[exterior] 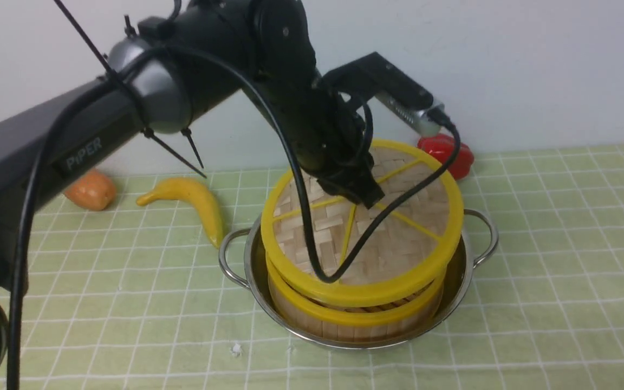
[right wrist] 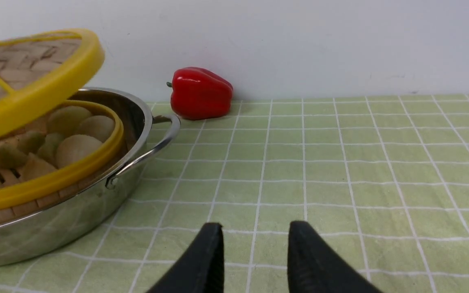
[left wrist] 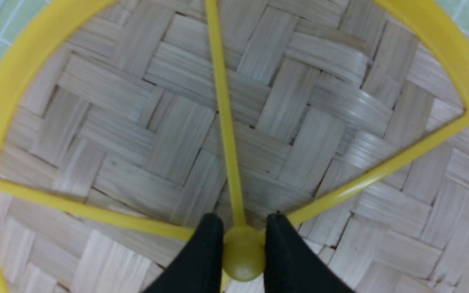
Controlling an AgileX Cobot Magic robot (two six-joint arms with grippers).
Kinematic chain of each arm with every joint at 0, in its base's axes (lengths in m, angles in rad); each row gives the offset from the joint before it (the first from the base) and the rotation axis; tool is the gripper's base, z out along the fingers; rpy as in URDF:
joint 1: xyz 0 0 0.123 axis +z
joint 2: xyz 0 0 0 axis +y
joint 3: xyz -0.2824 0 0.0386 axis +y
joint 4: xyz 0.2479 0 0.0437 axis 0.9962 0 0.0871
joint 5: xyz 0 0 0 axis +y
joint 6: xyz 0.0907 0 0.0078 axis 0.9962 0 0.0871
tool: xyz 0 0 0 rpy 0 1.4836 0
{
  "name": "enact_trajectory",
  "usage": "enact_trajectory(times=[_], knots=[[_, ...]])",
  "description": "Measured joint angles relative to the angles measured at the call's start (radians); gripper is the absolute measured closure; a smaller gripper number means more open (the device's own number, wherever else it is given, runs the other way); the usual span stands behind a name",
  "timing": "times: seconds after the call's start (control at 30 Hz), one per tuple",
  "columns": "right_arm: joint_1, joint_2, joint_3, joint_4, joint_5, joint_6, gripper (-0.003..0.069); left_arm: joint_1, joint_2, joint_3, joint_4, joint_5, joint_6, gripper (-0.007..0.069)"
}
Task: Place the steamer in the pot on the green tablecloth, and put the lid on the steamer.
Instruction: 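Place the yellow bamboo steamer lid onto the steamer in the pot with the left gripper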
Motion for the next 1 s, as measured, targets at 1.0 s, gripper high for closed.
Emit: enact_trajectory(times=[1.0], knots=[[0.000, 0.000, 0.000, 0.000, 0.000, 0.000, 0.0416, 0.000, 0.121, -0.041, 0.013, 0.023, 0.008, 0.0504]])
